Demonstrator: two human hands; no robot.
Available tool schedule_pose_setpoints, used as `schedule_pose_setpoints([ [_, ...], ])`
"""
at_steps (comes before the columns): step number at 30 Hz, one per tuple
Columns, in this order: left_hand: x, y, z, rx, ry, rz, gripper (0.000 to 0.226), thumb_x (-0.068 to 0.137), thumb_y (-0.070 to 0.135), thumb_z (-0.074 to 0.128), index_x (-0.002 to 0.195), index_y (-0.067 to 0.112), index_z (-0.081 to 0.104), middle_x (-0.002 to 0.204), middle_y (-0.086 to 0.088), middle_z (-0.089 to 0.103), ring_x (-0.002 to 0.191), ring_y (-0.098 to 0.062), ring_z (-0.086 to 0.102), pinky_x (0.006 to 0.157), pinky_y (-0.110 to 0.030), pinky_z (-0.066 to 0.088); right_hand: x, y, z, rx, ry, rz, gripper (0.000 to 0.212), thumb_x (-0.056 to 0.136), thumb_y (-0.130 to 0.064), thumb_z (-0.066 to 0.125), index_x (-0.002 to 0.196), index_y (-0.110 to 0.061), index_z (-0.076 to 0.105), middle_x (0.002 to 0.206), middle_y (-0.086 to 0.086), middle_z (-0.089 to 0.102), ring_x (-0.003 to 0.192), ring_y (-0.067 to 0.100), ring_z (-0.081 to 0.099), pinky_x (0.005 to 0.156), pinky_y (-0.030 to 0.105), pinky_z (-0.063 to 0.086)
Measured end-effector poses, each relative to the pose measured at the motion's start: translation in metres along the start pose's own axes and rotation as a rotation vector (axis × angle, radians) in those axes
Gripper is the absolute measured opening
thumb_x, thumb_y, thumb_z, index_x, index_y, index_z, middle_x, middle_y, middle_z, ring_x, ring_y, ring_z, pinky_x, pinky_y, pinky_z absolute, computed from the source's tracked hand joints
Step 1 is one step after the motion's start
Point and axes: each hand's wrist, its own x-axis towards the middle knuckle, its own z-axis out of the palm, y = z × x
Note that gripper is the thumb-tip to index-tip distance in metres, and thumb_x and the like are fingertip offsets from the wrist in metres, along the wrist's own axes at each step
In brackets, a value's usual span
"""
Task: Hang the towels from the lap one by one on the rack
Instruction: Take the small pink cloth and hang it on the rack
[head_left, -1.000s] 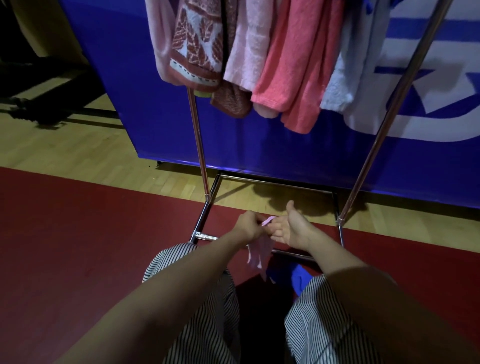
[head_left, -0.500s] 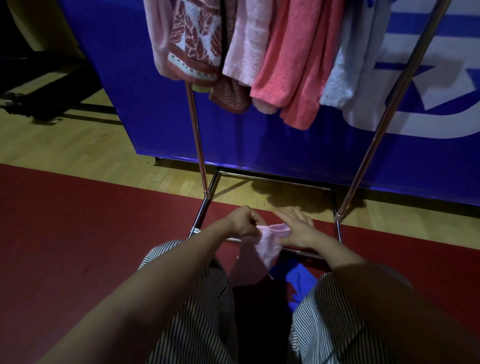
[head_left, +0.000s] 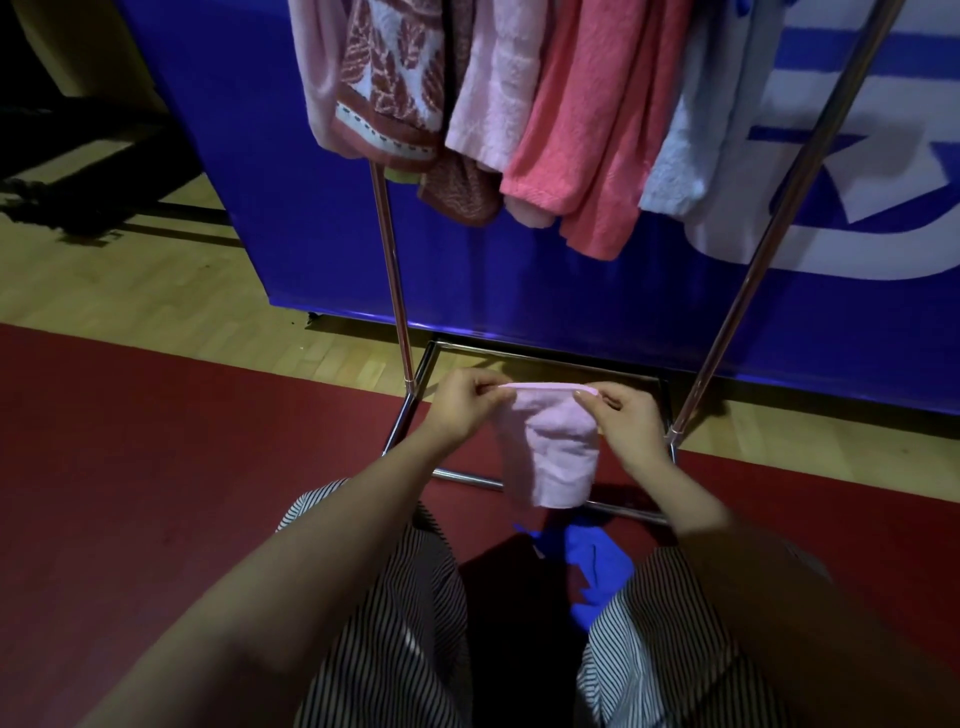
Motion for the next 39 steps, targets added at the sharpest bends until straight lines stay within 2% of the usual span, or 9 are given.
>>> schedule_pose_setpoints([
  [8, -0.001, -0.003, 0.012, 0.119, -0.049, -0.035, 0.016, 0.079, 0.015, 0.061, 0.084, 0.003, 0.07, 0.077, -0.011, 0.067, 0.069, -0.012, 0.051, 0.057, -0.021, 0.036, 0.003, 0.008, 0.013, -0.149, -0.065, 0.079, 0.01, 0.084, -0.017, 0.064, 0.085, -0.009, 0.07, 0.071, 0.005, 0.061, 0.071, 0.016, 0.053, 0.06, 0.024, 0.037],
  [15, 0.001, -0.004, 0.027, 0.237, -0.11, -0.037, 0.02, 0.09, 0.016, 0.056, 0.086, 0.0, 0.067, 0.087, -0.017, 0.069, 0.081, -0.029, 0.061, 0.067, -0.031, 0.041, 0.001, 0.004, 0.021, -0.253, -0.118, 0.077, 0.014, 0.085, -0.024, 0.061, 0.089, -0.015, 0.07, 0.085, 0.007, 0.07, 0.082, 0.023, 0.061, 0.071, 0.032, 0.046],
  [18, -0.001, -0.001, 0.028, 0.145, -0.144, -0.072, 0.022, 0.09, 0.027, 0.059, 0.098, 0.007, 0.062, 0.088, -0.008, 0.065, 0.08, -0.023, 0.059, 0.069, -0.03, 0.043, 0.0, 0.001, 0.023, -0.186, -0.124, 0.065, 0.015, 0.086, -0.025, 0.06, 0.088, -0.014, 0.07, 0.085, 0.007, 0.07, 0.081, 0.023, 0.062, 0.071, 0.034, 0.049],
  [24, -0.001, -0.008, 0.037, 0.198, -0.283, -0.007, 0.078, 0.076, 0.037, 0.074, 0.142, 0.021, 0.034, 0.145, -0.01, 0.037, 0.133, -0.026, 0.037, 0.108, -0.039, 0.034, 0.0, -0.003, 0.025, -0.027, -0.254, 0.037, 0.01, 0.087, -0.011, 0.061, 0.092, -0.008, 0.07, 0.083, 0.003, 0.065, 0.082, 0.016, 0.057, 0.073, 0.028, 0.041],
  [27, 0.004, -0.012, 0.034, 0.272, -0.288, 0.039, 0.074, 0.073, 0.039, 0.076, 0.138, 0.028, 0.042, 0.153, -0.007, 0.023, 0.139, -0.027, 0.024, 0.111, -0.042, 0.028, 0.001, -0.004, 0.024, -0.028, -0.314, 0.023, 0.012, 0.086, -0.005, 0.06, 0.094, -0.002, 0.069, 0.086, 0.005, 0.063, 0.084, 0.016, 0.054, 0.073, 0.024, 0.04],
  [30, 0.008, -0.013, 0.028, 0.486, -0.412, 0.025, 0.027, 0.082, 0.044, 0.065, 0.09, 0.019, 0.059, 0.119, -0.007, 0.058, 0.119, -0.024, 0.044, 0.093, -0.034, 0.032, 0.001, -0.004, 0.02, -0.051, -0.357, 0.011, 0.014, 0.086, -0.002, 0.059, 0.096, 0.003, 0.068, 0.087, 0.01, 0.064, 0.083, 0.014, 0.052, 0.064, 0.007, 0.037],
  [33, 0.007, -0.016, 0.02, 0.49, -0.469, -0.049, 0.028, 0.088, 0.041, 0.058, 0.079, 0.015, 0.052, 0.085, -0.007, 0.057, 0.083, -0.021, 0.048, 0.074, -0.029, 0.03, 0.002, 0.001, 0.017, -0.078, -0.331, 0.018, 0.013, 0.086, -0.003, 0.059, 0.094, 0.003, 0.068, 0.083, 0.008, 0.062, 0.081, 0.014, 0.051, 0.061, 0.007, 0.035],
  [36, 0.007, -0.021, 0.012, 0.418, -0.45, -0.096, 0.025, 0.089, 0.03, 0.059, 0.083, 0.006, 0.057, 0.085, -0.013, 0.059, 0.077, -0.021, 0.047, 0.068, -0.03, 0.034, 0.005, 0.006, 0.014, -0.081, -0.242, 0.038, 0.011, 0.086, -0.003, 0.059, 0.089, 0.002, 0.068, 0.073, 0.003, 0.058, 0.077, 0.016, 0.05, 0.058, 0.016, 0.034],
  [39, 0.006, -0.024, 0.009, 0.384, -0.361, -0.117, 0.036, 0.089, 0.027, 0.06, 0.06, 0.014, 0.043, 0.064, -0.007, 0.048, 0.069, -0.022, 0.044, 0.06, -0.027, 0.029, 0.008, 0.013, 0.011, -0.101, -0.169, 0.097, 0.01, 0.085, -0.008, 0.062, 0.086, 0.0, 0.069, 0.073, 0.005, 0.059, 0.075, 0.019, 0.051, 0.065, 0.025, 0.037],
])
